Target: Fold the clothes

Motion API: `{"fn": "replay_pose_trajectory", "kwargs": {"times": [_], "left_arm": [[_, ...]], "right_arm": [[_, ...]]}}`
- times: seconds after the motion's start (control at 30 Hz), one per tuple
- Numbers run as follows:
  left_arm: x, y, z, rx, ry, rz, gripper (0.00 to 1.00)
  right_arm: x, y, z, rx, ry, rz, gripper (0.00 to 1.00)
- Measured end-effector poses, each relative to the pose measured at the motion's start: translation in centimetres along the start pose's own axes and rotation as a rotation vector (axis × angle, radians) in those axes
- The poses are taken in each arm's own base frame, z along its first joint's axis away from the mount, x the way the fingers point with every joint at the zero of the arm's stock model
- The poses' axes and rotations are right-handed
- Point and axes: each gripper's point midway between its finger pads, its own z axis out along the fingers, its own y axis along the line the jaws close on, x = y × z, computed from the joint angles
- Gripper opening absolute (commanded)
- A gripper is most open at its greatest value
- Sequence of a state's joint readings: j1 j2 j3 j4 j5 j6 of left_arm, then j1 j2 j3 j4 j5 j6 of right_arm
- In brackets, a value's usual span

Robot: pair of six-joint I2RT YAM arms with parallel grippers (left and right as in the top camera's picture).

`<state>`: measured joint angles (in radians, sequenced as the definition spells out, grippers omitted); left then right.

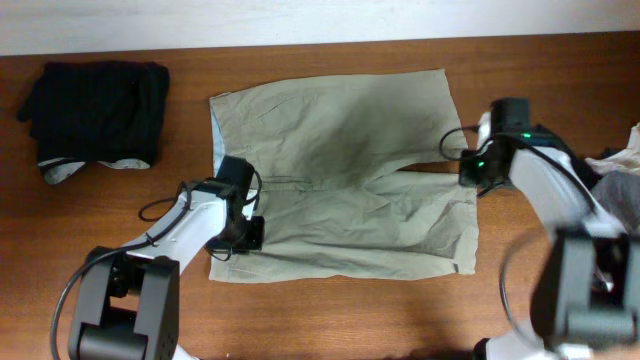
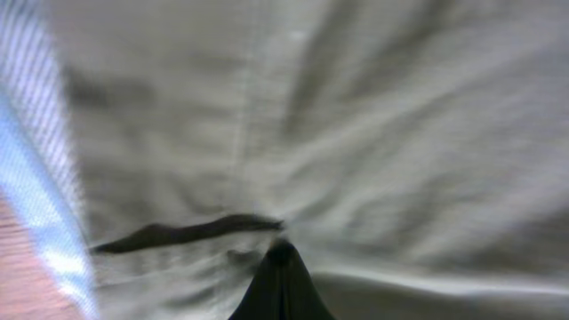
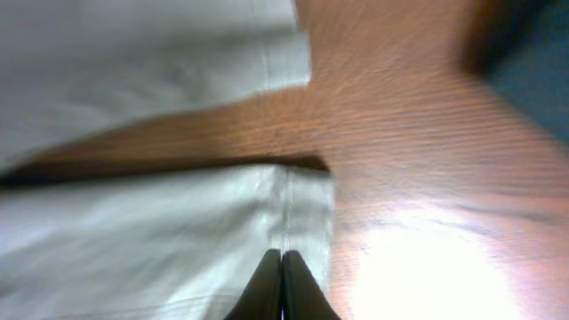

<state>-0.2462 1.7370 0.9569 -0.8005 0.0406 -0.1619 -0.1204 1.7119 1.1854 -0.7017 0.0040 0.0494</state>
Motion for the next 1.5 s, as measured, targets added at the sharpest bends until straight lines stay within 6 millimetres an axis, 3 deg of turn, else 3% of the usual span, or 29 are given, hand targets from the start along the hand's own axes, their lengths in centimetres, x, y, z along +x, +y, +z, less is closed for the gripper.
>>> {"fn": "replay_pose_trajectory", "kwargs": {"times": [0.1, 0.2, 0.3, 0.4, 0.5, 0.57, 0.7, 0.77, 0.83, 1.13, 1.5], "left_arm": [[-1.4, 0.5, -1.0, -0.039, -0.028, 0.000, 0.01], [-3.2, 0.4, -2.6, -0.047, -0.092, 0.001, 0.01], [-3.5, 0.4, -4.0, -0.046, -0.130, 0.001, 0.01], [-3.5, 0.0, -5.2, -0.021, -0.163, 0.003, 0.01], [-3.8, -0.5, -5.2, 0.009, -0.188, 0.006, 0.01], [-2.8, -0.6, -3.7, 0.030, -0.168, 0.006, 0.01], [0.1, -0.7, -1.4, 0.054, -0.086, -0.018, 0.01], [0.5, -0.7, -0.9, 0.058, -0.078, -0.028, 0.01], [0.7, -0.8, -0.6, 0.065, -0.079, -0.034, 0.01], [0.4, -0.9, 0.1, 0.079, -0.110, -0.036, 0.01], [-0.5, -1.1, 0.2, 0.090, -0.151, -0.033, 0.01]], "right_arm": [[-2.1, 0.1, -8.4, -0.009, -0.187, 0.006, 0.04], [-0.1, -0.1, -14.3, -0.014, -0.249, 0.039, 0.04], [3.1, -0.3, -16.4, -0.014, -0.205, 0.083, 0.04], [6.1, -0.4, -17.1, -0.015, -0.124, 0.130, 0.04], [8.0, 0.2, -16.5, -0.045, -0.047, 0.153, 0.04], [9.7, 0.8, -15.2, -0.074, 0.019, 0.162, 0.04], [14.2, 1.5, -11.2, -0.108, 0.172, 0.201, 0.04], [16.6, 1.8, -9.1, -0.121, 0.238, 0.231, 0.04], [17.6, 2.0, -7.7, -0.128, 0.255, 0.251, 0.04], [18.9, 0.9, -3.8, -0.065, 0.229, 0.313, 0.04], [18.7, 0.1, 0.5, 0.002, 0.284, 0.325, 0.04]]}}
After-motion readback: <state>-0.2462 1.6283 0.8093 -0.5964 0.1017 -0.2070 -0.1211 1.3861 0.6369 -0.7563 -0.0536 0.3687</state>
